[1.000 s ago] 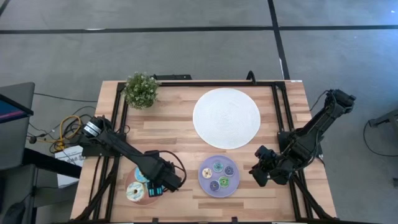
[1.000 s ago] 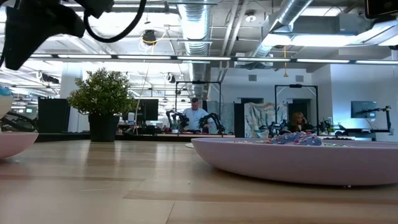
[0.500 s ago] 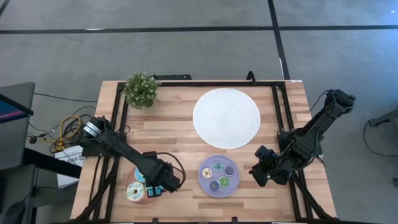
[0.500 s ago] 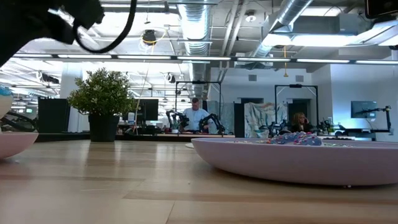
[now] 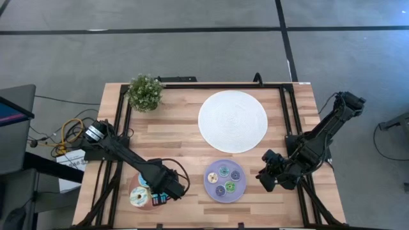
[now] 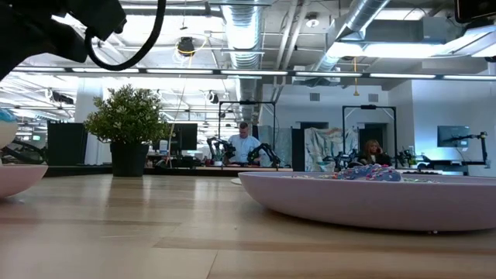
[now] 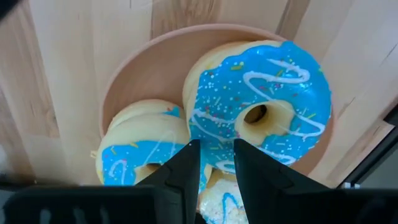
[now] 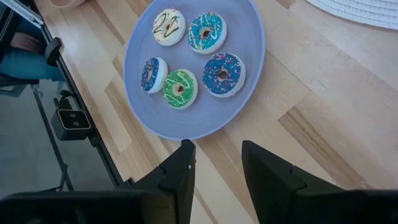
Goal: Pick & Place donuts
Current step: Return to Home Position
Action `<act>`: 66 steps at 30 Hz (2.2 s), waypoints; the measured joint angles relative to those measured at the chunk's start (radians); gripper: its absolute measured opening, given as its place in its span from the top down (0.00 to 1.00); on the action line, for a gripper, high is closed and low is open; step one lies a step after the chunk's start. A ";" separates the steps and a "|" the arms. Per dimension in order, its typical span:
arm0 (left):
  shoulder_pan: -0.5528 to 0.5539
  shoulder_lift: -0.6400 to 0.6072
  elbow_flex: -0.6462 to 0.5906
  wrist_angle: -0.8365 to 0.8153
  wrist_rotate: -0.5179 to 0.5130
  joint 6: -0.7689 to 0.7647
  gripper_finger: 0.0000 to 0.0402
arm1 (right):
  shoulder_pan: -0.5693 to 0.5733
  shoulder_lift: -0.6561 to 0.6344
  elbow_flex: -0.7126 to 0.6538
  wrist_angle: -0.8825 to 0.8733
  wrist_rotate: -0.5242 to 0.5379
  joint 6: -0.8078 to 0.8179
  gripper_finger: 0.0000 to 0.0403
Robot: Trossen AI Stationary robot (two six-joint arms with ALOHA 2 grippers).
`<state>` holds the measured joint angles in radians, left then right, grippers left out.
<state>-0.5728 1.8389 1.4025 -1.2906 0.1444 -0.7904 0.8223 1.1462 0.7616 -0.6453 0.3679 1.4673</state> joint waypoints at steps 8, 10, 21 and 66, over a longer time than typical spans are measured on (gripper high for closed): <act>-0.001 0.000 0.000 0.003 -0.026 -0.010 0.77 | 0.000 0.000 0.000 0.001 0.000 0.000 0.70; -0.001 0.000 0.000 0.002 -0.027 -0.019 0.77 | 0.000 0.000 0.000 0.003 0.000 0.000 0.70; -0.001 -0.002 0.114 -0.096 -0.035 -0.049 0.77 | 0.000 0.000 0.000 0.003 0.000 -0.009 0.70; 0.594 -0.142 -0.172 1.300 -0.101 0.880 1.00 | -0.319 -0.002 0.000 -0.198 0.057 -0.554 0.99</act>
<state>0.0212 1.6970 1.2306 0.0097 0.0433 0.0900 0.5031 1.1439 0.7612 -0.8429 0.4252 0.9135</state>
